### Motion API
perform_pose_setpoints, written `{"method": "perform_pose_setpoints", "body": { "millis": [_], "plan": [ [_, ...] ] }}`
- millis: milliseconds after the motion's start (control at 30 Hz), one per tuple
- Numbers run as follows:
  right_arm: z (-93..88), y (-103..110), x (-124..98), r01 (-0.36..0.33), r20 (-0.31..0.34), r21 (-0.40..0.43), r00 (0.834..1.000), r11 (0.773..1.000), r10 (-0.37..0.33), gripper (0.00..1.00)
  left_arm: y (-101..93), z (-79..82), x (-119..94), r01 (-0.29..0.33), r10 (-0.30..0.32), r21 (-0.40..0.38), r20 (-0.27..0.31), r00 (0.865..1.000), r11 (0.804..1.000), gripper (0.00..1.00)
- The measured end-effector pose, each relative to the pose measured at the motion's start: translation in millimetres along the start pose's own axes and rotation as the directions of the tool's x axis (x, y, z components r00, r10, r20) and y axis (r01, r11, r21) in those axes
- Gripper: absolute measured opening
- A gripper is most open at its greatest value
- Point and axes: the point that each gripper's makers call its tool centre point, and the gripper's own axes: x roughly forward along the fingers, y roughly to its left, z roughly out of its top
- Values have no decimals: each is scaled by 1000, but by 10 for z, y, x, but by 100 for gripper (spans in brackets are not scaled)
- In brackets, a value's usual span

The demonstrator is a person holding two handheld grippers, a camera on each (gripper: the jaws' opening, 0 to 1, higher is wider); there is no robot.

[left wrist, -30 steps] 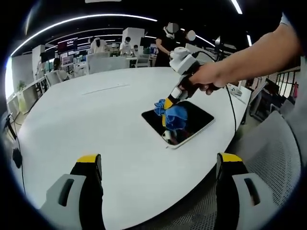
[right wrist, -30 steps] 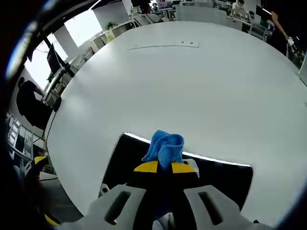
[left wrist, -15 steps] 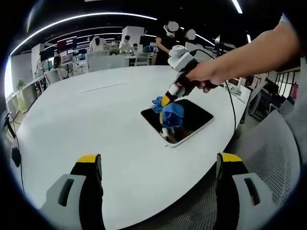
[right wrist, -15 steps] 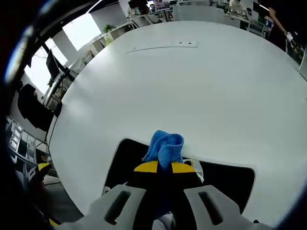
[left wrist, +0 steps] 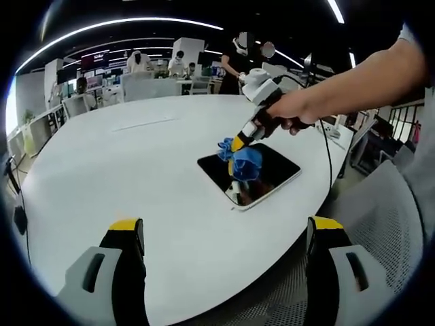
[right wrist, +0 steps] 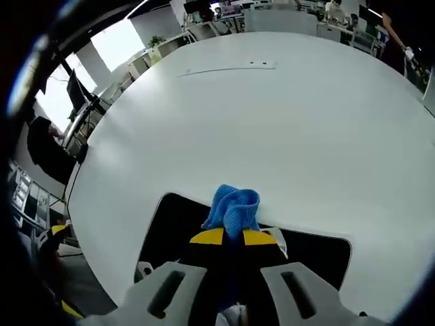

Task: Wipe the mirror surface with the cleaning cloth until all visible marks leave the cleaned area.

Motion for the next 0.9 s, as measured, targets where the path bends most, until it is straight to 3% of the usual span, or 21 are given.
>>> {"method": "perform_pose_setpoints", "body": {
  "millis": [900],
  "plan": [
    [-50,-445,-114,48,1,10,999,999,-48,2,9,-23,-7,-7,7,1,-18,1000,1000,99]
  ]
}}
